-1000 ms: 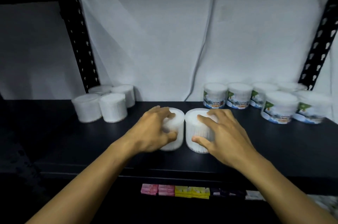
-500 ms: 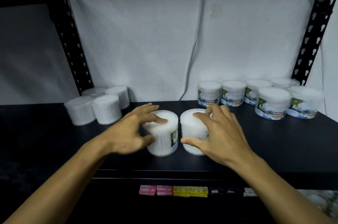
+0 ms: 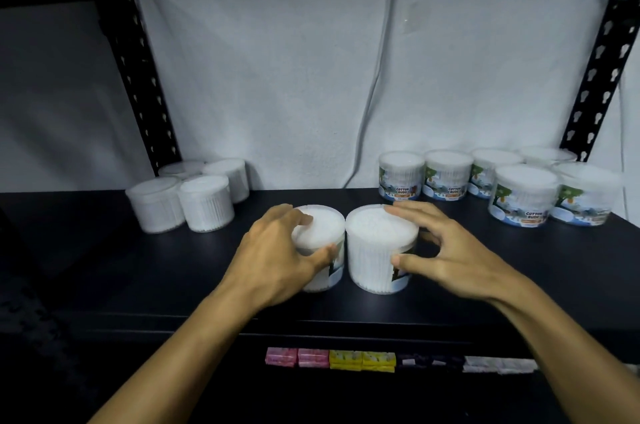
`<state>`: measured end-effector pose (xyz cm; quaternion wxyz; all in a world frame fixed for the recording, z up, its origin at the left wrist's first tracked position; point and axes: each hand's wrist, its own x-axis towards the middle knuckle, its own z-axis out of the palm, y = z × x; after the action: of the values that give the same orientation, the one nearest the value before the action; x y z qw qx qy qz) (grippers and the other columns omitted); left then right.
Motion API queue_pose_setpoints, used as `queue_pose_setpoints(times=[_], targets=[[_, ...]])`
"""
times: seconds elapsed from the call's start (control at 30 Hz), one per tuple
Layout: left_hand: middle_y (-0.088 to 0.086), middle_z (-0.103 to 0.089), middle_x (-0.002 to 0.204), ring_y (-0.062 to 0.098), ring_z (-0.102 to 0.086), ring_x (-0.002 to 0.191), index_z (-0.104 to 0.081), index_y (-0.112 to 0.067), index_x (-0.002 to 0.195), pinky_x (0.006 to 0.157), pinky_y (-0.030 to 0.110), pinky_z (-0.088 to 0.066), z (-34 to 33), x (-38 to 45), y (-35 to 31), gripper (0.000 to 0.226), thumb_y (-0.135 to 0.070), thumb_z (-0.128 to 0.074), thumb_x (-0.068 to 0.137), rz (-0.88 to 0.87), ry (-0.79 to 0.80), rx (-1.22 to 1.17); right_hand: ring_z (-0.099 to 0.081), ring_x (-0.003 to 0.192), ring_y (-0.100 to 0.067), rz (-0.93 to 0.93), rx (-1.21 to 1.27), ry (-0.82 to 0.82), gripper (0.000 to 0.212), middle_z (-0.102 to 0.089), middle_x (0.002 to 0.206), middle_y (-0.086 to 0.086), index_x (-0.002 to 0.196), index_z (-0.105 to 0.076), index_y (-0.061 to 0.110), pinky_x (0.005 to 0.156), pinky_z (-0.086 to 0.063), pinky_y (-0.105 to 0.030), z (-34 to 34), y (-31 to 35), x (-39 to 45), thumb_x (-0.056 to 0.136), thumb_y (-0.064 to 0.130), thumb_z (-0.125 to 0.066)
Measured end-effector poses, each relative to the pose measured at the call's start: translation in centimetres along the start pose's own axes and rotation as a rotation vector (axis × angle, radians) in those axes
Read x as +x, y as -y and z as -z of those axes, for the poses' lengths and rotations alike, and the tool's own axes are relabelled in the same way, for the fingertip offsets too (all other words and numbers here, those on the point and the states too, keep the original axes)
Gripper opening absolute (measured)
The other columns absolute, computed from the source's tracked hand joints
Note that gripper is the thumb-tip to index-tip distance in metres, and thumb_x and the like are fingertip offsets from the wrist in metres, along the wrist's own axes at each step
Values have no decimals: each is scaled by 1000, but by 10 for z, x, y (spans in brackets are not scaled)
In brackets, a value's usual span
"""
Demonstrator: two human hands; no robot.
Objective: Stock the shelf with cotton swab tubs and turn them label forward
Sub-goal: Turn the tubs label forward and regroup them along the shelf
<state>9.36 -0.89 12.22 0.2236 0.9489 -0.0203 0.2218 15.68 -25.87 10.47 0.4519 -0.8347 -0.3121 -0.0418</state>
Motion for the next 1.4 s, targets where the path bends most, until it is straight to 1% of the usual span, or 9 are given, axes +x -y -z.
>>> queue_pose_setpoints(times=[0.17,0.3,0.47,0.57,0.73,0.93,1.2,1.3,1.4], targets=[[-16,-50,127,7,-50,112,-59,-22,120,83,3,-34,5,6,7,59,-50,-78,71,-16,97,-165,-46,119,-1,-62,-83,-138,76,-40,125,22,133,-53,27,109,-36,-30,-6,4,-6,65,39,-83],[-12,-33,150,6,-39,131,-61,-36,116,106,22,-34,6,11,15,51,-44,-80,70,-26,188,-221,-47,113,-7,-122,-139,-287,83,-39,119,15,128,-58,21,104,-41,-32,-15,9,-9,55,50,-84],[-17,-37,148,5,-45,129,-61,-43,114,107,30,-39,12,15,22,58,-50,-70,57,-34,267,-277,-43,113,-9,-123,-254,-411,84,-36,116,10,123,-60,16,101,-42,-30,-26,15,-10,52,56,-84],[-16,-30,152,7,-34,136,-54,-43,126,112,32,-30,19,17,21,65,-59,-72,66,-59,290,-148,-41,114,-9,-137,-298,-382,91,-33,116,10,122,-58,23,99,-40,-26,-24,18,-10,45,68,-78],[-7,-47,140,15,-48,124,-40,-30,139,101,40,-45,15,16,1,107,-88,-60,52,75,115,-62,-44,121,-6,-152,-7,-186,98,-36,134,16,133,-45,44,103,-40,-28,-6,1,-8,45,68,-79],[-6,-53,131,16,-51,118,-30,-26,144,98,34,-46,7,23,0,105,-62,-80,58,102,130,-124,-50,119,1,-82,217,-128,75,-46,134,18,134,-47,37,98,-43,-18,-7,-9,-8,70,21,-82],[-19,-48,136,3,-47,124,-25,-33,148,101,23,-40,18,35,22,99,-33,-83,66,28,396,-376,-52,109,0,-114,130,-236,77,-43,125,19,134,-52,27,79,-44,-6,-15,-8,-10,64,33,-84],[-17,-39,147,5,-42,130,-21,-38,150,105,27,-39,22,36,25,107,-36,-79,60,-5,483,-388,-53,107,-1,-118,95,-245,79,-43,123,19,133,-52,29,79,-46,-10,-16,-6,-11,62,36,-84],[-19,-34,150,4,-38,133,-24,-38,149,110,31,-35,21,31,18,113,-63,-79,53,10,419,-336,-55,105,-4,-114,74,-238,87,-43,124,17,133,-51,32,82,-48,-16,-15,-4,-11,55,48,-83]])
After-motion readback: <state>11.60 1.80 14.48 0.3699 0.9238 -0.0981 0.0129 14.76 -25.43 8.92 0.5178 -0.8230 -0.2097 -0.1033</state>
